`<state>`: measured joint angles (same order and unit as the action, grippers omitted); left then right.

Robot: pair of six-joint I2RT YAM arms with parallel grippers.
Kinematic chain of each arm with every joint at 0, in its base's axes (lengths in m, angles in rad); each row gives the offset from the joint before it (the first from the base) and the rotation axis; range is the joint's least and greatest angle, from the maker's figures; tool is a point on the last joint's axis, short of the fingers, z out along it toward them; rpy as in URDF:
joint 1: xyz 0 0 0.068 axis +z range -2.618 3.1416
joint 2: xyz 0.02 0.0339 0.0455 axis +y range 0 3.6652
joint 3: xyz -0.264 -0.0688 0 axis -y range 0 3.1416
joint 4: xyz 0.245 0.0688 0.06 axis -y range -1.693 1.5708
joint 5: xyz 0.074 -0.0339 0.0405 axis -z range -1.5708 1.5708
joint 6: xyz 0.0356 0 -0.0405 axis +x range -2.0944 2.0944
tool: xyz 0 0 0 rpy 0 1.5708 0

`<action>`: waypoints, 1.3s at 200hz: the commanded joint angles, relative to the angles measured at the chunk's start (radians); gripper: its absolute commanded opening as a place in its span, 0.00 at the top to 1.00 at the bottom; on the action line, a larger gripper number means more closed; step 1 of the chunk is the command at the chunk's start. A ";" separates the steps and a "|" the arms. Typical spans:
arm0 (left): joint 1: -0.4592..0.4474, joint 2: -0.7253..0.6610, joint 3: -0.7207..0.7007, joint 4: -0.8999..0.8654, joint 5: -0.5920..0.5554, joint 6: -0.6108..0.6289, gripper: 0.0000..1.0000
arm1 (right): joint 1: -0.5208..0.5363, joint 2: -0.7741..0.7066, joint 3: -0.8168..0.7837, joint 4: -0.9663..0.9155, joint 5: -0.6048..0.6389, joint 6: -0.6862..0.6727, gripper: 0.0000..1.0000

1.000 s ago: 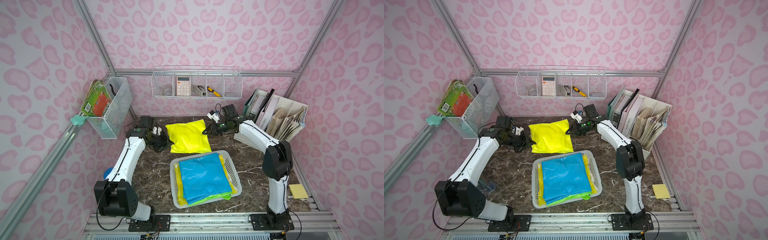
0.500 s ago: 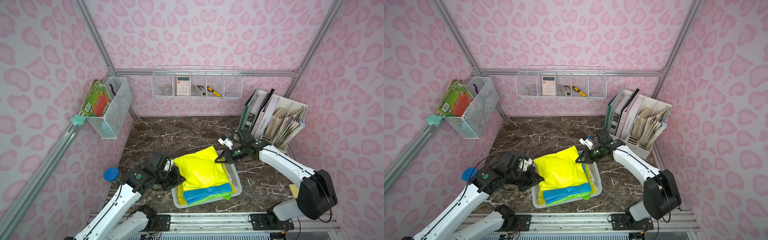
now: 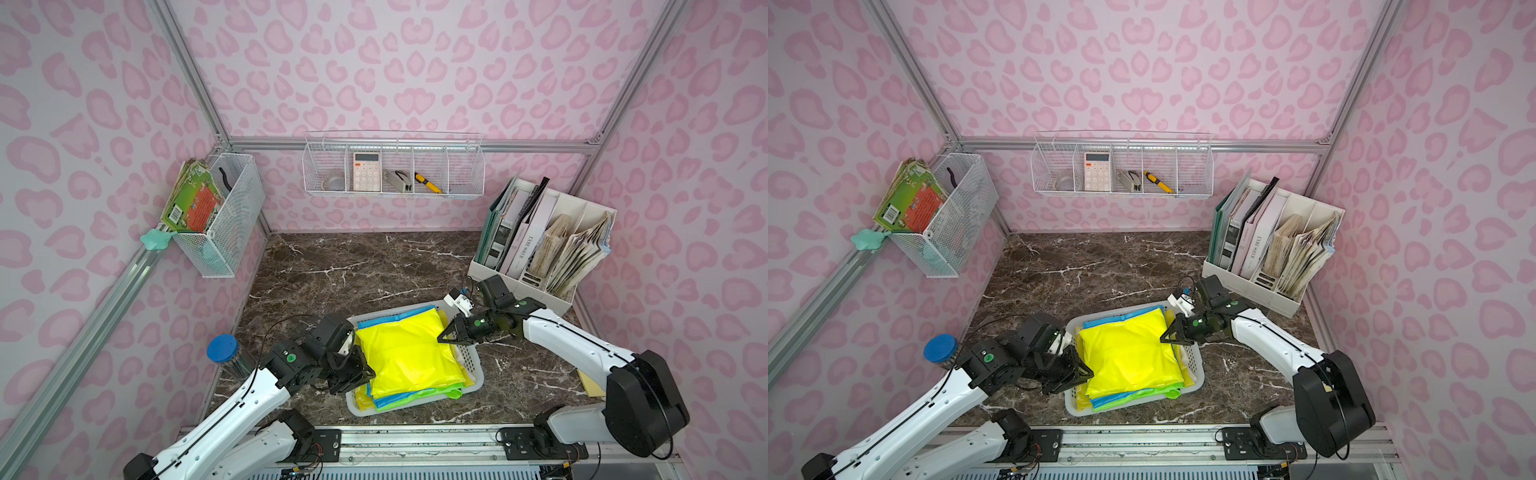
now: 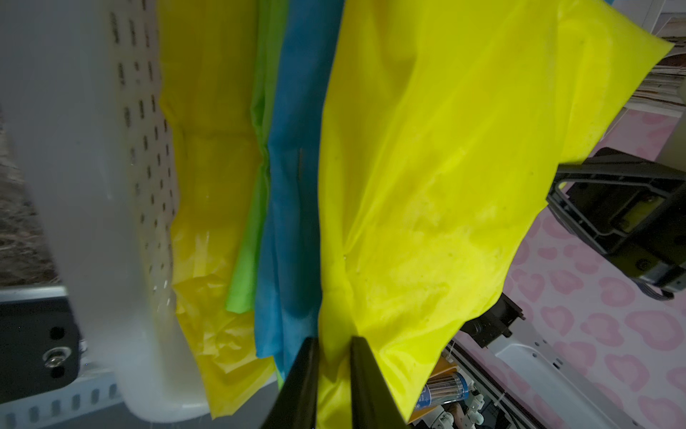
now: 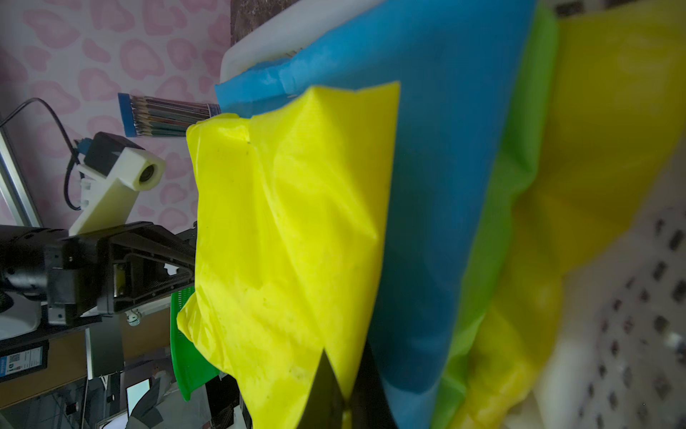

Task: Put the folded raincoat in the basket
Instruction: Place the raincoat in the basket.

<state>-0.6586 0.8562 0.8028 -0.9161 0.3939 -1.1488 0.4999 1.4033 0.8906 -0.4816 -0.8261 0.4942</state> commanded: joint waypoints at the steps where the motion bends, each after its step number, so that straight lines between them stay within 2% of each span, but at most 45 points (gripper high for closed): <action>1: -0.004 -0.010 0.016 -0.104 -0.013 0.030 0.74 | -0.014 0.020 0.018 -0.021 0.044 -0.060 1.00; 31: -0.004 -0.026 0.070 -0.190 -0.027 0.082 0.71 | -0.018 0.040 0.040 -0.063 0.063 -0.093 1.00; 51: -0.005 -0.019 0.160 -0.269 -0.087 0.116 0.73 | -0.020 0.033 0.035 -0.067 0.070 -0.095 0.99; 80: -0.004 0.003 0.205 -0.100 -0.025 0.136 0.87 | -0.021 0.028 0.030 -0.054 0.053 -0.086 0.95; 108: -0.007 0.099 0.166 0.100 0.089 0.115 1.00 | -0.020 0.033 0.034 -0.064 0.048 -0.095 0.94; 143: -0.065 0.149 0.109 0.117 0.077 0.110 1.00 | -0.021 0.032 0.019 -0.064 0.045 -0.103 0.94; 180: -0.136 0.082 -0.023 0.130 0.074 0.046 1.00 | -0.020 0.039 0.023 -0.051 0.048 -0.095 0.93; 227: -0.150 0.015 -0.108 0.129 0.056 0.005 1.00 | -0.021 0.051 0.041 -0.077 0.071 -0.108 0.88; 235: -0.150 0.018 -0.104 0.124 0.047 0.006 0.99 | -0.021 0.047 0.044 -0.083 0.082 -0.106 0.83; 249: -0.150 0.032 -0.083 0.101 0.030 0.011 0.95 | -0.023 0.036 0.051 -0.099 0.091 -0.103 0.67; 260: -0.150 0.036 -0.056 0.085 0.025 0.022 0.93 | -0.025 0.022 0.058 -0.111 0.087 -0.100 0.58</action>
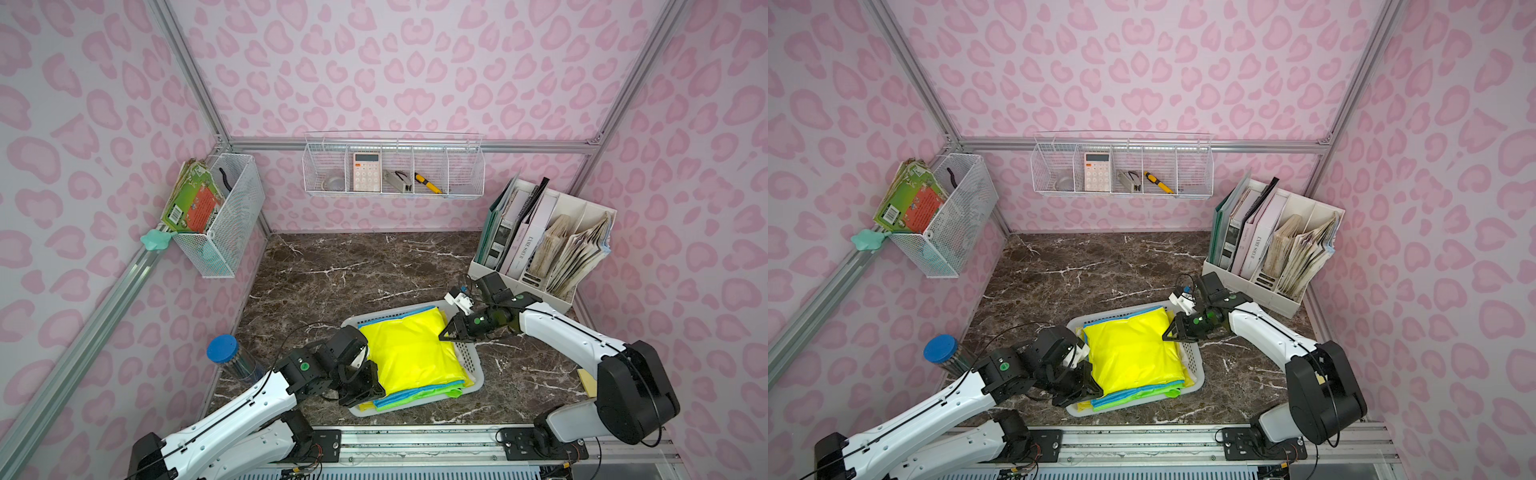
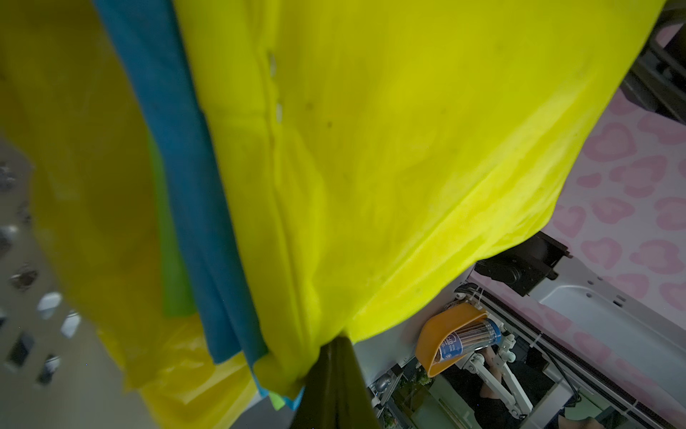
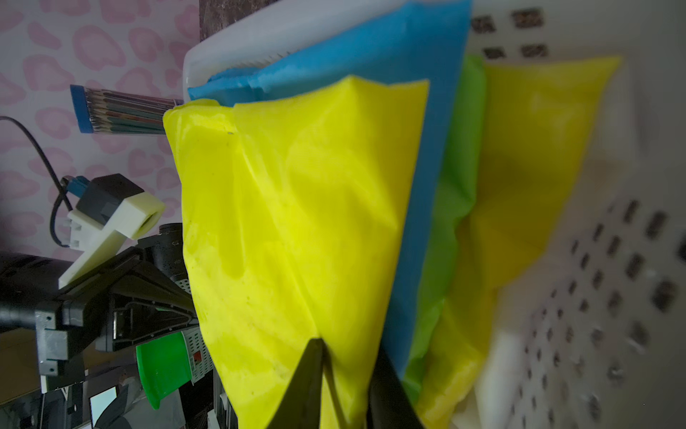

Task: Put the folded raincoat in the basket
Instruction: Place the raincoat in the basket.

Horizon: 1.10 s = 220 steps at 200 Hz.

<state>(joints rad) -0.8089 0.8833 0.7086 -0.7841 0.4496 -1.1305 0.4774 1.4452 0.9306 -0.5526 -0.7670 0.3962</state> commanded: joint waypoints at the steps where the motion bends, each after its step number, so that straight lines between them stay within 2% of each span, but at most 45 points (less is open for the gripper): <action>1: 0.001 0.009 0.040 -0.048 -0.031 0.005 0.93 | -0.002 -0.022 0.020 -0.041 0.028 -0.001 0.57; 35: 0.001 0.029 0.207 -0.118 -0.081 0.071 0.86 | -0.012 -0.086 0.104 -0.074 0.065 0.026 0.51; 54: 0.001 0.052 0.298 -0.103 -0.181 0.103 0.86 | -0.005 -0.107 0.144 -0.042 0.087 0.091 0.51; 70: 0.021 0.092 0.337 -0.051 -0.238 0.124 0.85 | 0.046 -0.116 0.128 0.092 0.077 0.211 0.59; 93: 0.068 0.220 0.363 0.007 -0.181 0.129 0.95 | 0.183 -0.066 0.114 0.287 0.060 0.362 0.70; 111: 0.074 0.322 0.383 -0.015 -0.141 0.151 0.99 | 0.278 -0.014 0.115 0.367 0.084 0.405 0.76; 129: 0.074 0.383 0.344 -0.027 -0.128 0.150 1.00 | 0.312 0.025 0.076 0.431 0.108 0.423 0.81; 170: 0.070 0.288 0.142 0.020 -0.133 0.082 1.00 | 0.259 0.050 -0.012 0.441 0.183 0.374 0.91; 220: 0.070 0.162 0.019 0.017 -0.123 0.026 1.00 | 0.056 0.038 -0.116 0.561 0.121 0.441 0.95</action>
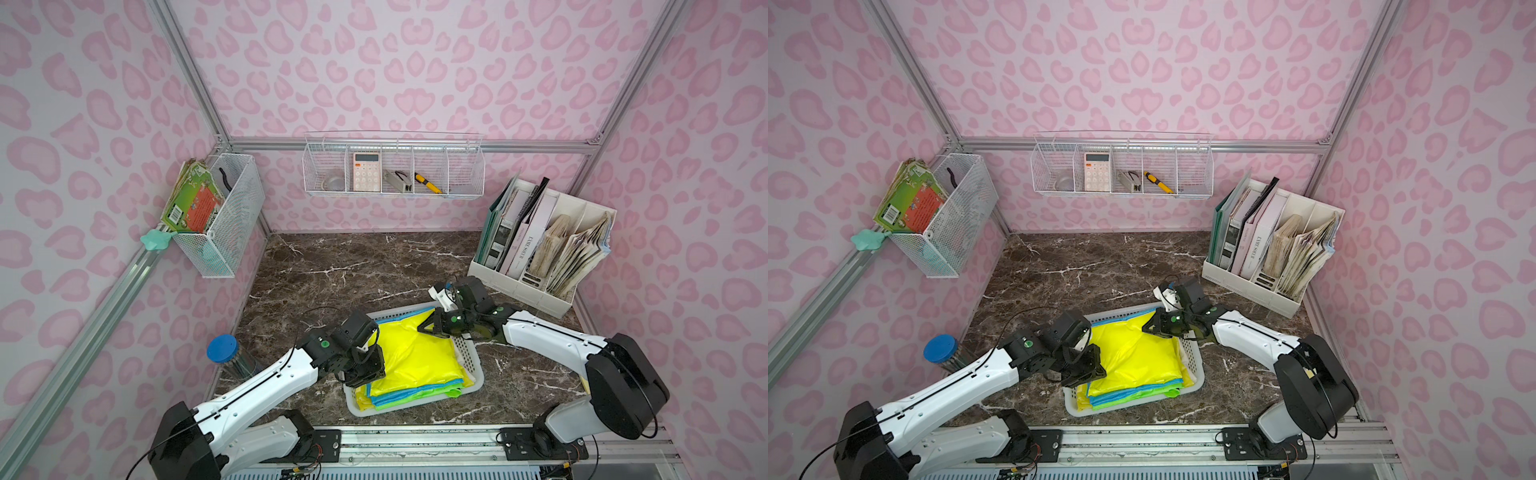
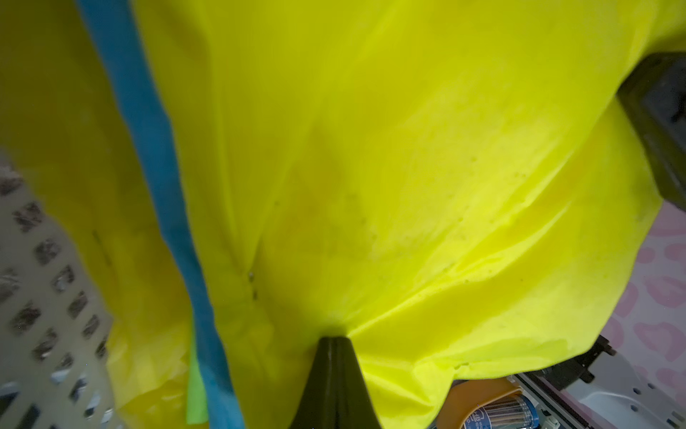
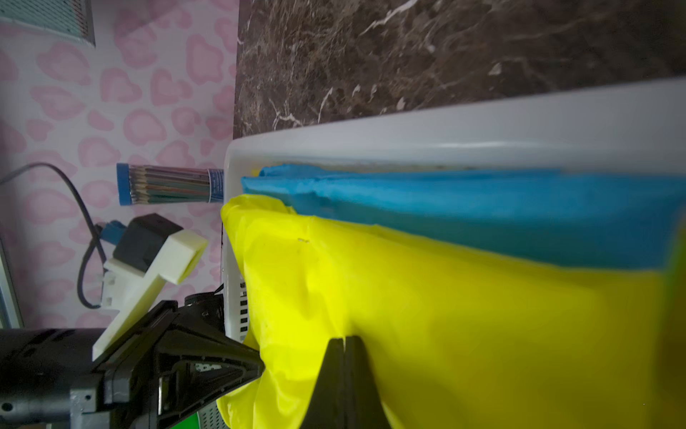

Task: Put the folded raincoat in the basket
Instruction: Place the raincoat in the basket.

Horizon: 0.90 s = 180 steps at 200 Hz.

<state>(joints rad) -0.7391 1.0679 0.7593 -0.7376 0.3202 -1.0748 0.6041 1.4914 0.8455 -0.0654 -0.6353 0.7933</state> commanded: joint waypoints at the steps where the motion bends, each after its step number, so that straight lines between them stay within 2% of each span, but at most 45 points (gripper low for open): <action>1: 0.000 -0.024 -0.033 -0.030 0.006 -0.030 1.00 | -0.073 -0.008 -0.031 0.074 -0.010 0.044 0.95; 31: -0.002 -0.048 -0.007 -0.070 -0.005 -0.026 1.00 | -0.102 -0.013 0.021 0.025 0.008 0.009 0.96; 56: -0.001 -0.062 0.121 -0.139 -0.037 0.010 1.00 | -0.078 -0.073 0.053 -0.002 0.004 -0.001 0.95; 85: 0.002 -0.026 0.268 -0.148 -0.087 0.081 0.99 | -0.002 -0.155 0.039 -0.013 0.022 0.031 0.95; 103: 0.017 0.012 0.287 -0.099 -0.141 0.107 0.99 | 0.083 -0.174 0.004 0.021 0.036 0.085 0.95; 120: 0.062 0.075 0.288 -0.033 -0.103 0.133 1.00 | 0.171 -0.163 -0.015 0.039 0.062 0.112 0.95; 136: 0.098 0.160 0.308 -0.028 -0.079 0.149 1.00 | 0.209 -0.154 -0.037 0.016 0.102 0.116 0.95; 158: 0.138 0.255 0.318 -0.036 -0.073 0.182 1.00 | 0.205 -0.176 -0.095 -0.009 0.148 0.107 0.95; 180: 0.193 0.313 0.309 -0.070 -0.010 0.213 1.00 | 0.158 -0.208 -0.142 -0.065 0.162 0.064 0.95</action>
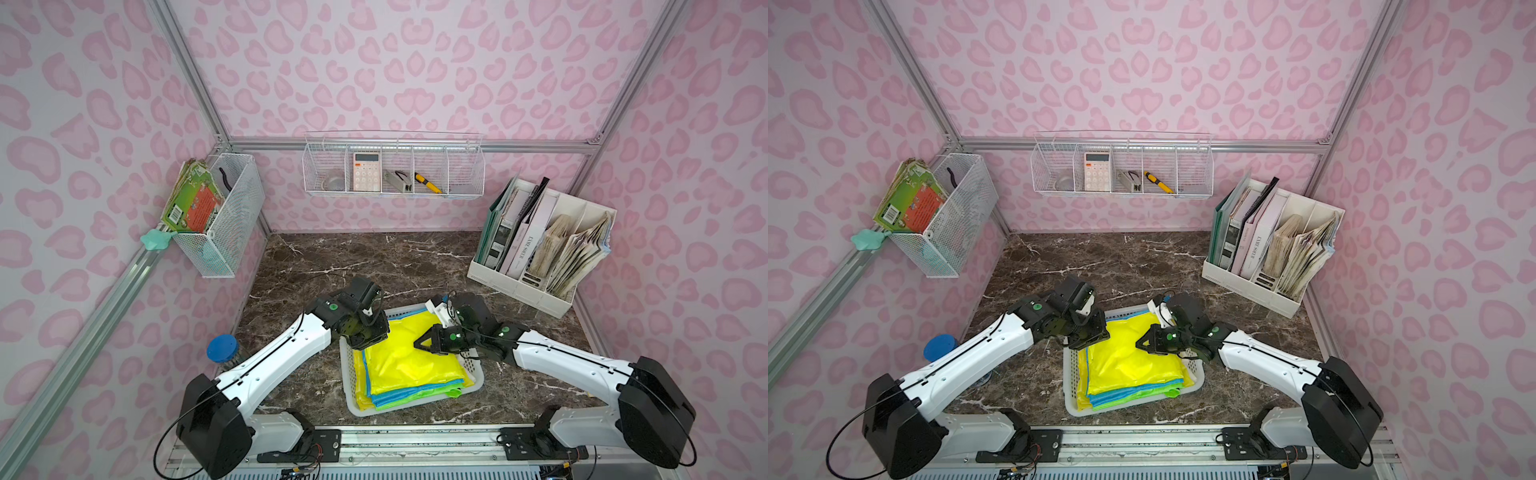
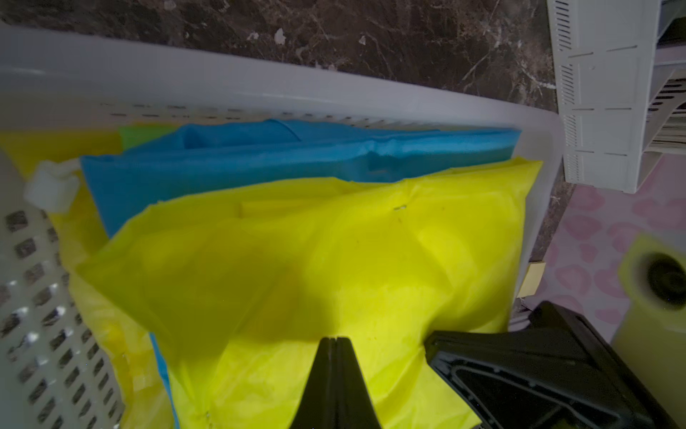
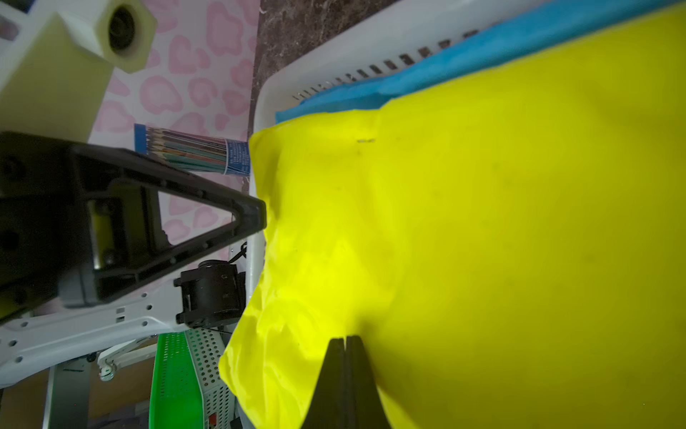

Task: Put the folded raincoat in the basket
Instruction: Place the raincoat in the basket.

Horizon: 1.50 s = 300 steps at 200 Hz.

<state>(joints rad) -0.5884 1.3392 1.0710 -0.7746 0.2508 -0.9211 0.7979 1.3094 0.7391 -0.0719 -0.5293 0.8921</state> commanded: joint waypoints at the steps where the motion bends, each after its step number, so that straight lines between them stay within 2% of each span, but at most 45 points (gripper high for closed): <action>1: 0.044 0.043 -0.005 -0.034 0.060 0.060 1.00 | -0.039 -0.028 -0.037 -0.060 0.055 -0.036 0.95; 34: 0.089 -0.015 -0.072 -0.072 0.048 0.059 1.00 | -0.145 -0.111 -0.071 -0.142 0.049 -0.107 0.95; 60: 0.107 -0.105 -0.050 -0.128 0.013 0.092 1.00 | -0.271 -0.167 -0.012 -0.214 0.063 -0.237 0.93; 77: 0.121 -0.150 -0.005 -0.192 -0.040 0.112 0.81 | -0.382 -0.168 0.034 -0.224 0.003 -0.292 0.86; 90: 0.129 -0.172 0.028 -0.244 -0.072 0.122 0.65 | -0.434 -0.147 0.080 -0.247 -0.017 -0.324 0.66; 100: 0.130 -0.186 0.044 -0.279 -0.098 0.121 0.61 | -0.451 -0.126 0.113 -0.280 0.002 -0.355 0.56; 117: 0.130 -0.215 0.023 -0.299 -0.116 0.111 0.59 | -0.451 -0.088 0.140 -0.321 0.036 -0.401 0.49; 134: 0.132 -0.243 -0.028 -0.309 -0.125 0.080 0.59 | -0.451 -0.052 0.147 -0.371 0.048 -0.409 0.48; 163: 0.131 -0.318 -0.119 -0.303 -0.133 0.036 0.59 | -0.358 -0.068 0.066 -0.334 0.018 -0.350 0.62; 189: 0.133 -0.374 -0.154 -0.350 -0.192 -0.001 0.60 | -0.236 -0.113 0.011 -0.299 0.061 -0.285 0.66; 238: 0.133 -0.384 -0.209 -0.322 -0.126 -0.014 0.64 | -0.147 -0.130 -0.028 -0.261 0.063 -0.223 0.72; 254: 0.133 -0.368 -0.208 -0.315 -0.096 -0.022 0.65 | -0.125 -0.115 -0.010 -0.272 0.068 -0.239 0.70; 276: 0.133 -0.365 -0.213 -0.286 -0.065 -0.024 0.66 | -0.124 -0.107 0.021 -0.293 0.093 -0.259 0.55; 300: 0.132 -0.370 -0.210 -0.317 -0.098 -0.029 0.64 | -0.141 -0.116 0.078 -0.342 0.139 -0.297 0.49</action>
<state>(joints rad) -0.4564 0.9718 0.8574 -1.0740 0.1619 -0.9401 0.6701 1.2015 0.7719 -0.3733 -0.4385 0.6403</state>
